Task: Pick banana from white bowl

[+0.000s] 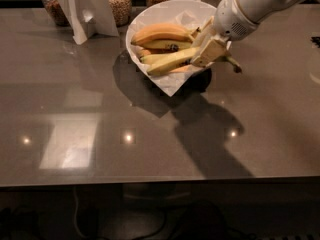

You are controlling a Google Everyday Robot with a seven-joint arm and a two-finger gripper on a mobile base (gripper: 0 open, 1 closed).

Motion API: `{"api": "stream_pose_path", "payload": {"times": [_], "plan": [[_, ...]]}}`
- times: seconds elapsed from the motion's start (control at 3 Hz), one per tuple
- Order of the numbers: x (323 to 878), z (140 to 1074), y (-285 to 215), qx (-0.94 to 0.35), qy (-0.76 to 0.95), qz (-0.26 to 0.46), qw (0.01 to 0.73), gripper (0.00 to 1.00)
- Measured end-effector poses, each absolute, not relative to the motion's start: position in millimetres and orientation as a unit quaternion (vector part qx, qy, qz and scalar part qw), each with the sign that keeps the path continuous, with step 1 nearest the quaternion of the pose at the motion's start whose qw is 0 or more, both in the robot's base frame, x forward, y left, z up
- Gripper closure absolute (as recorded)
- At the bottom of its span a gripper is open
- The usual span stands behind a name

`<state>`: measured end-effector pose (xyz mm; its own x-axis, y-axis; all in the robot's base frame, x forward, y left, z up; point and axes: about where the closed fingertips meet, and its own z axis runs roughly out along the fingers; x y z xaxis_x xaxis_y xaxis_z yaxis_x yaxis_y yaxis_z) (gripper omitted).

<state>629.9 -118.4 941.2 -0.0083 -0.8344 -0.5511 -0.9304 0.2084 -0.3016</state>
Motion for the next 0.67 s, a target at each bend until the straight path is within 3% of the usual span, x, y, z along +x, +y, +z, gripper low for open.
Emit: {"api": "stream_pose_path", "payload": {"times": [0.67], "plan": [[599,988,-121,-0.649,0.668,0.079,0.356,1.0]]}}
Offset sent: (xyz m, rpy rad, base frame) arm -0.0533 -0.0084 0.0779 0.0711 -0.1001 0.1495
